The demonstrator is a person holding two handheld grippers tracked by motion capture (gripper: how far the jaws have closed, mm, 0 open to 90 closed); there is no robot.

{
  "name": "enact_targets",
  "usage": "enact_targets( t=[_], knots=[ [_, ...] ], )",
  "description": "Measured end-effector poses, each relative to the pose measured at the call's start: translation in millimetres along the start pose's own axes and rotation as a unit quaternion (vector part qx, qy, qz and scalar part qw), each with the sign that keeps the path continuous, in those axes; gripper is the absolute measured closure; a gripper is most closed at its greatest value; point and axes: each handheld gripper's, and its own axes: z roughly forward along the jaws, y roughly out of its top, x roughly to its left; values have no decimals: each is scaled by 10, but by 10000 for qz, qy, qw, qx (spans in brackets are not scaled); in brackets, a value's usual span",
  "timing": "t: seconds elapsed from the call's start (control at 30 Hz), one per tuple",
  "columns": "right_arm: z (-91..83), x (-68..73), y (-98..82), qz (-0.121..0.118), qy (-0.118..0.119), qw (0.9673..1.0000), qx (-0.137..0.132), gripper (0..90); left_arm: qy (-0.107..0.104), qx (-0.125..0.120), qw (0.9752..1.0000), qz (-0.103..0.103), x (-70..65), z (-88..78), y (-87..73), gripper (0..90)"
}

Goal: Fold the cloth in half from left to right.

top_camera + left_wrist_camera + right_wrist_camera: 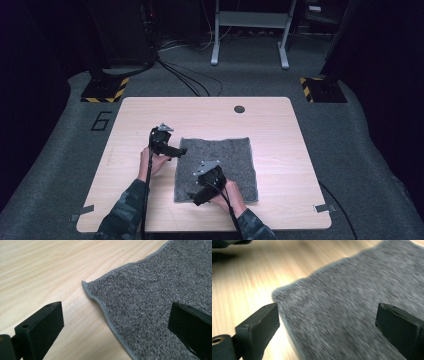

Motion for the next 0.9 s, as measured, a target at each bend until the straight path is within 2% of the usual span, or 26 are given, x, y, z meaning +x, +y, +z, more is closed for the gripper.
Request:
enact_targets(
  t=[0.03, 0.1, 0.13, 0.17, 0.27, 0.4, 0.5, 0.6, 0.63, 0.67, 0.73, 0.77, 0.9],
  knots=[
    [31, 32, 25, -45, 27, 10000, -2, 56, 16, 59, 10000, 25, 10, 18, 29, 0],
    [87, 102, 79, -90, 90, 9999, 18, 81, 75, 27, 10000, 34, 31, 46, 75, 2],
    [118, 135, 100, -181, 45, 9998, -58, 90, 73, 70, 9999, 46, 49, 65, 98, 11],
    [154, 167, 119, -206, 78, 9997, -101, 94, 53, 65, 10000, -28, 57, 91, 116, 11],
    [248, 254, 170, -304, 161, 9994, -14, 125, 106, 61, 9999, 1, 88, 134, 153, 30],
    [299, 303, 199, -351, 152, 9993, -34, 156, 103, 43, 9999, -60, 129, 206, 173, 39],
    [293, 308, 224, -343, 155, 9993, 18, 204, 73, 71, 9999, -131, 158, 263, 192, 57],
    [328, 354, 249, -355, 121, 9993, 22, 264, 124, 81, 9998, -117, 162, 324, 204, 98],
    [333, 369, 258, -392, 187, 9990, 135, 273, 111, 119, 9998, -85, 166, 341, 206, 118],
    [360, 384, 257, -463, 193, 9987, 77, 292, 107, 130, 9998, -98, 162, 361, 200, 137],
    [391, 429, 256, -510, 237, 9982, 213, 328, 129, 166, 9997, -96, 167, 398, 187, 153],
    [425, 447, 245, -554, 218, 9981, 144, 347, 107, 190, 9997, -121, 169, 406, 181, 158],
    [485, 503, 227, -580, 205, 9974, 376, 435, 138, 156, 9997, -147, 170, 429, 159, 228]
  ],
)
